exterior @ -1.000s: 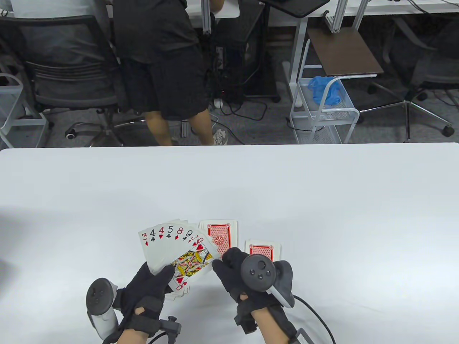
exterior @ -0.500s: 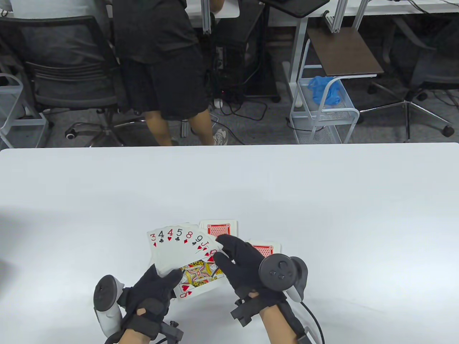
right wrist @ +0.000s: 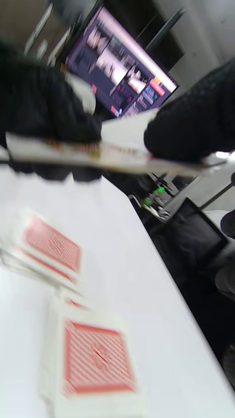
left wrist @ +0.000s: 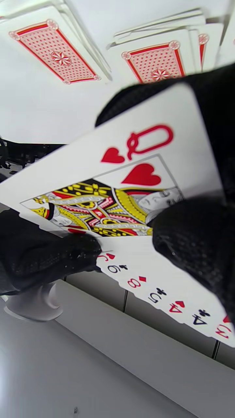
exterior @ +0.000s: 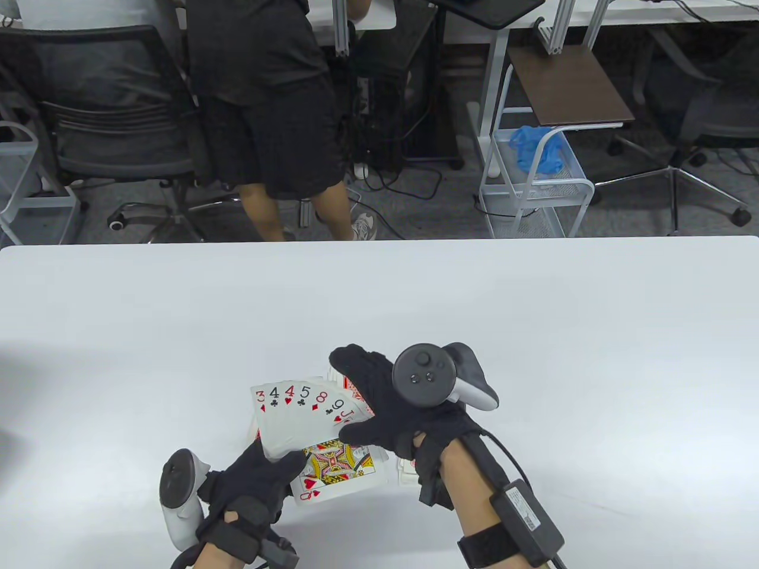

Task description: Four-player card dealing with fan arrangement

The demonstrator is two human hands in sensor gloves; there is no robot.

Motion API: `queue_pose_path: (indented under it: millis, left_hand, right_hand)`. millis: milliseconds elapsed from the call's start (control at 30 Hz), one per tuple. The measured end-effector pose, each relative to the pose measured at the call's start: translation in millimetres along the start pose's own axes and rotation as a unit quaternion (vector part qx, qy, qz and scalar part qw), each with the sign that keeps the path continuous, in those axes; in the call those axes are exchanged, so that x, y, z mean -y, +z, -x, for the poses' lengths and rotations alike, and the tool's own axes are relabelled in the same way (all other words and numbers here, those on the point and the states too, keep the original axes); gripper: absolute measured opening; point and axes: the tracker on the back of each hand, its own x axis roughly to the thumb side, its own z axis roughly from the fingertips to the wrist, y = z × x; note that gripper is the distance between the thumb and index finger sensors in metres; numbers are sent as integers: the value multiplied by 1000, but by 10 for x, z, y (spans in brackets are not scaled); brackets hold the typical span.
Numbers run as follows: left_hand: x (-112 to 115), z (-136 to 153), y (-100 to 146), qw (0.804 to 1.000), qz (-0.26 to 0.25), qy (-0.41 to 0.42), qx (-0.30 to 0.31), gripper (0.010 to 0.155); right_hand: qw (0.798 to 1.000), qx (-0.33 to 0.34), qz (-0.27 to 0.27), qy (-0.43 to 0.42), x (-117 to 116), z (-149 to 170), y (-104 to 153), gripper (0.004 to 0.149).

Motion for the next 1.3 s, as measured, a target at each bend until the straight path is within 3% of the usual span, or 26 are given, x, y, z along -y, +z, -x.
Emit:
queue_pose_path:
  millis: [100, 367, 500, 567, 600, 667, 733, 833, 900, 933, 1067, 1100, 1300]
  left_hand:
    - [40, 20, -6, 1000, 9, 13, -6, 44]
    - [28, 95, -49, 999, 36, 29, -26, 44]
    - [13, 184, -58, 994, 60, 33, -84, 46]
    - [-31, 143, -32, 996, 24, 7, -89, 53]
    - [-102, 47, 5, 995, -36, -54, -76, 59]
    - [-186, -140, 73, 975, -118, -184, -30, 61]
    - [-109, -317, 135, 939, -129, -318, 32, 54]
    - [175, -377, 134, 910, -20, -410, 65, 44]
    - [479, -286, 127, 881, 112, -459, 18, 46]
    - [581, -239, 138, 864, 150, -481, 0, 49]
    - [924, 43, 169, 744, 263, -608, -92, 68]
    - [945, 111, 169, 730, 285, -611, -110, 70]
    - [847, 275, 124, 740, 293, -586, -151, 68]
  right_hand:
    - [995, 30, -19, -92, -39, 69, -35, 85]
    - [993, 44, 11, -112, -104, 65, -41, 67]
    - [994, 24, 47, -100, -139, 192, -28, 63]
    - [992, 15, 62, -110, -118, 262, -5, 63]
    - [992, -8, 74, -99, -80, 341, 23, 62]
    - [995, -49, 68, -51, -54, 467, 42, 61]
    - [994, -93, 23, -51, -138, 658, 5, 61]
    - [990, -126, -29, -60, -313, 823, -94, 61]
    - [985, -145, -66, -60, -459, 926, -181, 60]
    - [984, -150, -75, -63, -509, 954, -210, 60]
    - [976, -166, -126, -61, -709, 1022, -317, 59]
    - [974, -175, -134, -47, -748, 1027, -333, 60]
    - [967, -202, -149, 46, -940, 946, -410, 64]
